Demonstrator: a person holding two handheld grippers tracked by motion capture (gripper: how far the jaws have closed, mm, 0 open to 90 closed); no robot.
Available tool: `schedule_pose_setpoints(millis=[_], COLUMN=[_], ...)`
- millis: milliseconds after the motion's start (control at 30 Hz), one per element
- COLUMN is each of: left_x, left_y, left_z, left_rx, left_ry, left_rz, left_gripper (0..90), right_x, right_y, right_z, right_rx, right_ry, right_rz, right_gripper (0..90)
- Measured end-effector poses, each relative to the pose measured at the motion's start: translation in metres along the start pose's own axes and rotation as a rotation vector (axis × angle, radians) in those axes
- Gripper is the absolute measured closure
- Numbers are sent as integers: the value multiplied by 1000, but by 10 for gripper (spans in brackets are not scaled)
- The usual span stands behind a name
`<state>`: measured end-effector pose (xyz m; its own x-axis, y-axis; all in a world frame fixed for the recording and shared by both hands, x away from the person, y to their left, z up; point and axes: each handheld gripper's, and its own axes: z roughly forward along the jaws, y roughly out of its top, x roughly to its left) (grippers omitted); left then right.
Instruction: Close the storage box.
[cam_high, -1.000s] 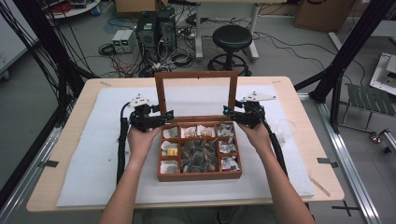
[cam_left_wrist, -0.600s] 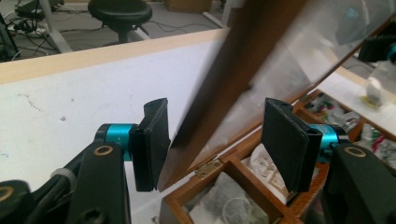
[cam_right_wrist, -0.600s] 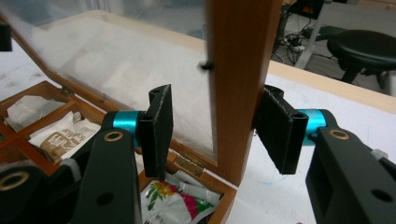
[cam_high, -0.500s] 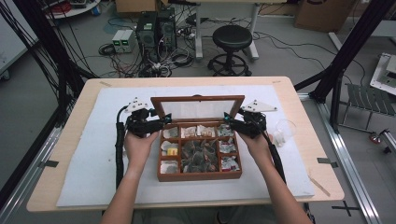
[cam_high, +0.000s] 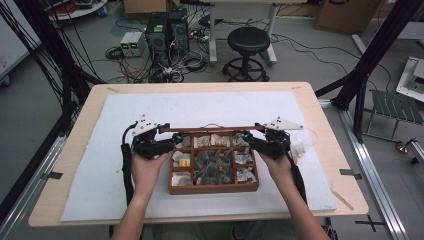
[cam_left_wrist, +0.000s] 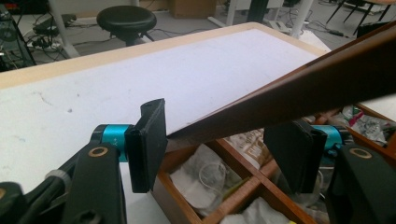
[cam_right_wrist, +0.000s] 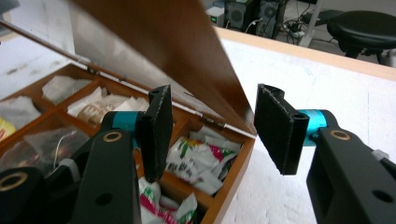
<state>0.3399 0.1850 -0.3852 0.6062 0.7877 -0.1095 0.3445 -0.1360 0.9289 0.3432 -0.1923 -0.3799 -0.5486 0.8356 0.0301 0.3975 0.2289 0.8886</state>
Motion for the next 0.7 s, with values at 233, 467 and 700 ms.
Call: schedule_pose_setpoints(millis=[233, 467, 700], left_x=[-13, -25, -29], left_y=[-8, -18, -25], left_z=[-14, -23, -31], left_rx=[11, 13, 5], left_ry=[9, 5, -9], left_rz=[16, 16, -3], left_gripper=[392, 364, 358], right_x=[7, 10, 16], right_y=[-7, -16, -25], right_z=[-8, -13, -21], right_rx=[36, 66, 61], right_ry=[7, 33, 33], right_rz=[3, 61, 61], right_gripper=[464, 445, 454])
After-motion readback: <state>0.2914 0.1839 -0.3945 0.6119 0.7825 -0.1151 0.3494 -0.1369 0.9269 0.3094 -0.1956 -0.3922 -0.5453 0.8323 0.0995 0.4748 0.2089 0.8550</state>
